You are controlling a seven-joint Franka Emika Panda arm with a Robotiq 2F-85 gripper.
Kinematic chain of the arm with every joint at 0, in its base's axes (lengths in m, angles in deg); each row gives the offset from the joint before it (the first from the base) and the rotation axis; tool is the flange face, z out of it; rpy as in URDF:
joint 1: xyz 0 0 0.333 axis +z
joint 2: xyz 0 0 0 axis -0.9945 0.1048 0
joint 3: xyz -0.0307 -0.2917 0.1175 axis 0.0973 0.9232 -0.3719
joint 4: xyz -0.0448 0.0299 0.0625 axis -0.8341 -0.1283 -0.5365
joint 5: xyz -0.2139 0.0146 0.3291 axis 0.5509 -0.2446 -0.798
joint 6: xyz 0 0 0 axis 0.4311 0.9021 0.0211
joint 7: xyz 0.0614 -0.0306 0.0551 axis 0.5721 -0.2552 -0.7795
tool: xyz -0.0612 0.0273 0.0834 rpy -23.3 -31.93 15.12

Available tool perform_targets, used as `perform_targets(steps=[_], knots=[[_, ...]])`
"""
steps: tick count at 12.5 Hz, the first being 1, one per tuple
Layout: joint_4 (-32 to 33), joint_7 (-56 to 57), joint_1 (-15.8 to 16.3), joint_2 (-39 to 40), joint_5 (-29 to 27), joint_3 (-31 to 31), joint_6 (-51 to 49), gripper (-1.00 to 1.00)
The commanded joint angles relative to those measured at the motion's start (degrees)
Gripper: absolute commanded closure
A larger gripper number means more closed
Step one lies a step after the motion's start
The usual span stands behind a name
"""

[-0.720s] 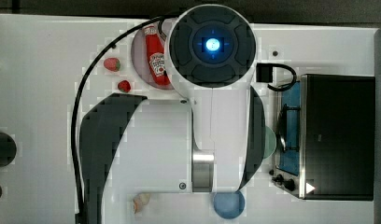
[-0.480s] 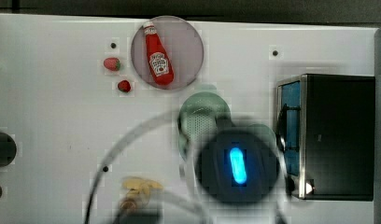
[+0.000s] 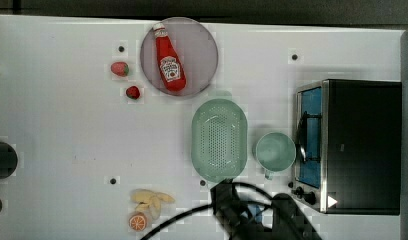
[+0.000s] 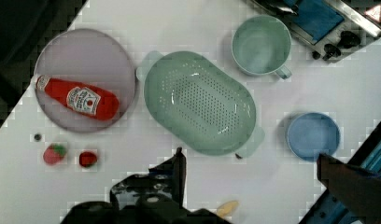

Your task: Drag strainer right to left.

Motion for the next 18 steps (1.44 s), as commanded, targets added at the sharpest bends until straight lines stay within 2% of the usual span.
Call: perform_targets(steps=[1, 6, 13, 18], knots=[[10.4, -9.8, -0.1, 11.2, -0.3, -1.6, 4.5, -1.0], [19.9, -24.6, 0.0, 22.9, -0.3, -3.6, 27.9, -1.0], [17.9, -32.2, 0.1, 45.4, -0.4, -4.9, 51.2, -1.0], [18.0, -43.2, 1.2, 54.6, -0.4, -5.7, 61.8, -1.0]])
